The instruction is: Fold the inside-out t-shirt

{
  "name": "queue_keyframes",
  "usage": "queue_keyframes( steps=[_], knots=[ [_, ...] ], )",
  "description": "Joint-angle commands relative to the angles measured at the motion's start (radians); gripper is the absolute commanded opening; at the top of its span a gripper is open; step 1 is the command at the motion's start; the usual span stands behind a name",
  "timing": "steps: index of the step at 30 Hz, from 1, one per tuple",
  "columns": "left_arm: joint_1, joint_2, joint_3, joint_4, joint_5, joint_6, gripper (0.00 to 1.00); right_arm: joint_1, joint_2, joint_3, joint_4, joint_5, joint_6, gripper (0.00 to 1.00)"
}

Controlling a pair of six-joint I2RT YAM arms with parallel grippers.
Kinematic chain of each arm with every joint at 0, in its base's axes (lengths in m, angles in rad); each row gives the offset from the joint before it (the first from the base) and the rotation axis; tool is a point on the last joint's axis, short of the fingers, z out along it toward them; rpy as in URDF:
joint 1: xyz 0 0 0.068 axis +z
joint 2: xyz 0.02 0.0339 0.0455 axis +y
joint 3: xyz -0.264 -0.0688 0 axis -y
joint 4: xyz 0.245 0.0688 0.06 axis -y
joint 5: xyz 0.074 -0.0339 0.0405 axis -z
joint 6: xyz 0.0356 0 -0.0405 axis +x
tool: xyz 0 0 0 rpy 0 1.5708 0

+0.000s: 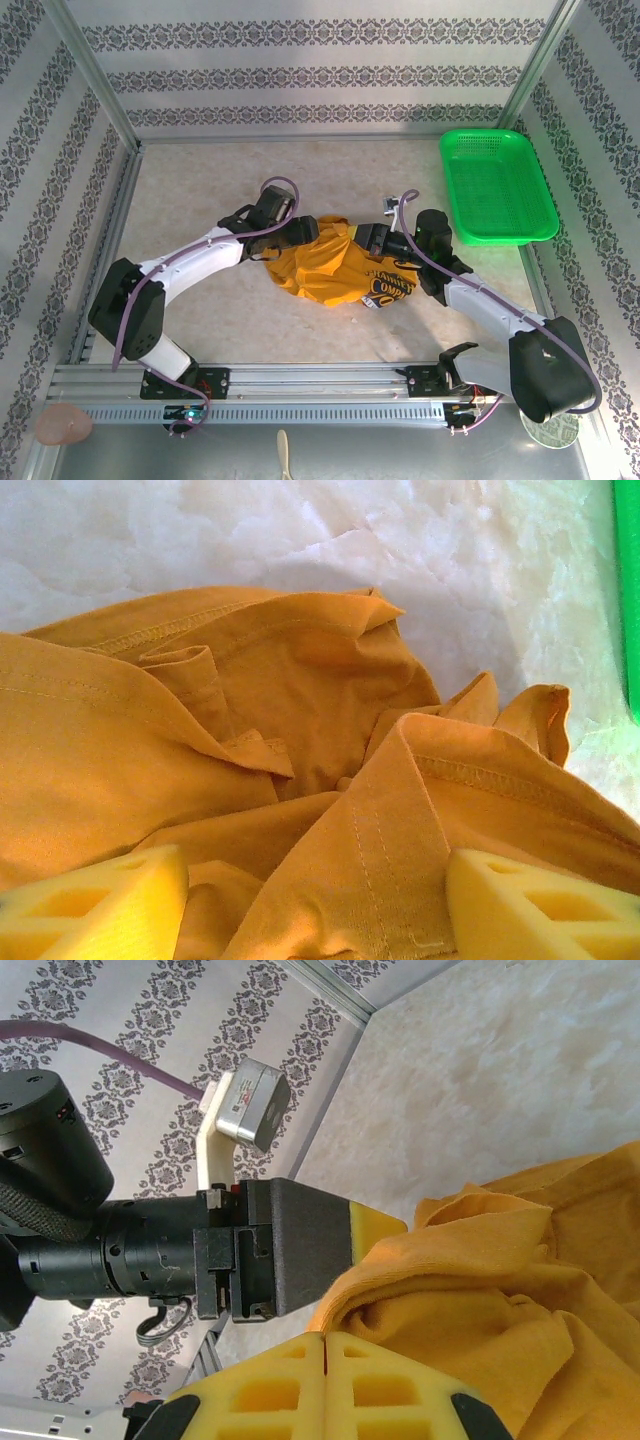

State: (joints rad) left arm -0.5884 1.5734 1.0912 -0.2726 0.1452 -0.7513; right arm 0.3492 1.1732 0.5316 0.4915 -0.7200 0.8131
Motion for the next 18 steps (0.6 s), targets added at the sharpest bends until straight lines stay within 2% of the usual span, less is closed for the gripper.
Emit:
queue_keyframes(
  steps=[1, 6, 13, 18],
  knots=[
    [-0.014, 0.025, 0.034, 0.039, -0.014, 0.001, 0.69, 0.003, -0.013, -0.007, 0.038, -0.003, 0.003, 0.0],
    [-0.02, 0.046, 0.054, 0.049, -0.006, -0.006, 0.7, 0.004, -0.01, -0.004, 0.041, -0.004, 0.003, 0.0],
    [-0.026, 0.01, 0.046, 0.079, -0.059, -0.017, 0.73, 0.008, -0.009, -0.007, 0.04, 0.001, 0.003, 0.0],
    [-0.026, 0.031, 0.06, 0.065, -0.032, -0.014, 0.72, 0.012, 0.0, -0.004, 0.043, 0.003, 0.003, 0.0]
  ],
)
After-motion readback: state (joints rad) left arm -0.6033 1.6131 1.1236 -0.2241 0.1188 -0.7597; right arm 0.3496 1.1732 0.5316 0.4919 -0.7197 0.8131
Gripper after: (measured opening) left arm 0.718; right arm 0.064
